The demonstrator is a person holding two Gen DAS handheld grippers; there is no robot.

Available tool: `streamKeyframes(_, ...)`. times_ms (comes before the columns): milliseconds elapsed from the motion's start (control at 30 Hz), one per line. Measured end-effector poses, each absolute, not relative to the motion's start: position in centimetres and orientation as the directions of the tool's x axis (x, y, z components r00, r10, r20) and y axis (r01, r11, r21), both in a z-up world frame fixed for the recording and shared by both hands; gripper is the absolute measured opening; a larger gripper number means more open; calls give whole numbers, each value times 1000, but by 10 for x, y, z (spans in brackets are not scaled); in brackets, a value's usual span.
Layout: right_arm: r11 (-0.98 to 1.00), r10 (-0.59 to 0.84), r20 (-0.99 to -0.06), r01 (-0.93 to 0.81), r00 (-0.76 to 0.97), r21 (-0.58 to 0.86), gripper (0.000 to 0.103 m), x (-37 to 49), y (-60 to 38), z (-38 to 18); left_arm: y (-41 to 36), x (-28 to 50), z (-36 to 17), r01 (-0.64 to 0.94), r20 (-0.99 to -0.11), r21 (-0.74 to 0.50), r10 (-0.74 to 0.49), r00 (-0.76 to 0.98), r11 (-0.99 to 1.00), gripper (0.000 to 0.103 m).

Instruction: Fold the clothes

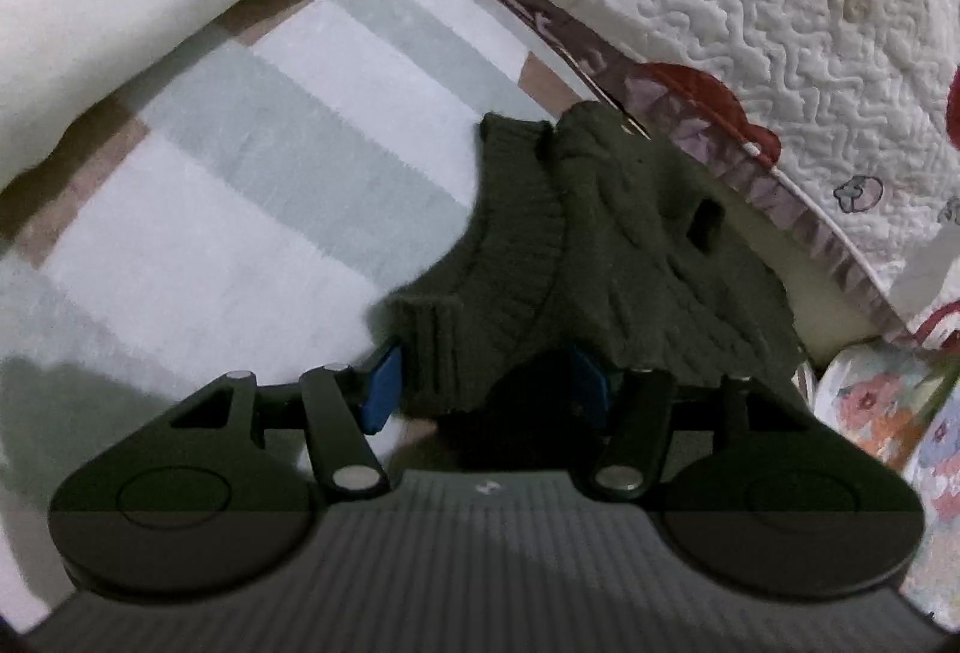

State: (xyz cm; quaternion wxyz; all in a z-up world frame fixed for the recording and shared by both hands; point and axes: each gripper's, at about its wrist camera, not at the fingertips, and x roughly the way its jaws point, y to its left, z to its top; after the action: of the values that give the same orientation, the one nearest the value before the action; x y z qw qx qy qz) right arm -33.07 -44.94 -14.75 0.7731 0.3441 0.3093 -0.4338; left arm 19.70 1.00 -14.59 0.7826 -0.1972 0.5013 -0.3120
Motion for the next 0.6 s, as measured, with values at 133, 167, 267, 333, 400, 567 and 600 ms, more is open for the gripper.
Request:
streamKeyframes(133,351,-479,-752,884,452,309,62,-333,-454,-150,-3,192,-142,396,-691,-505,-634,348,767,7)
streamKeyframes(167,346,-485,-748,885,453,312,62,-334,-456,-150,-6,191,-141,421,-696,-473,-621,360,774,7)
streamKeyframes(267,336,-507,-742,893,439,299,63,-334,-463,-153,-12,178,-119,493,-682,-269,-525,509,828,6)
streamKeyframes(333,327,-528,-742,905,413,272,63,-334,-465,-152,-2,167,-92,492,-624,-157,-472,623,856,6)
streamKeyframes(400,315,-535,-745,912,400,264,63,-336,-466,-151,20,160,-69,448,-598,-137,-434,674,884,6)
streamKeyframes(567,309,-570,-739,927,359,212,63,-338,-458,-156,61,167,-112,289,-728,-251,-377,573,924,6)
streamKeyframes(600,274,-594,-751,950,288,148,63,-336,-453,-154,63,171,-123,259,-746,-297,-392,538,919,6)
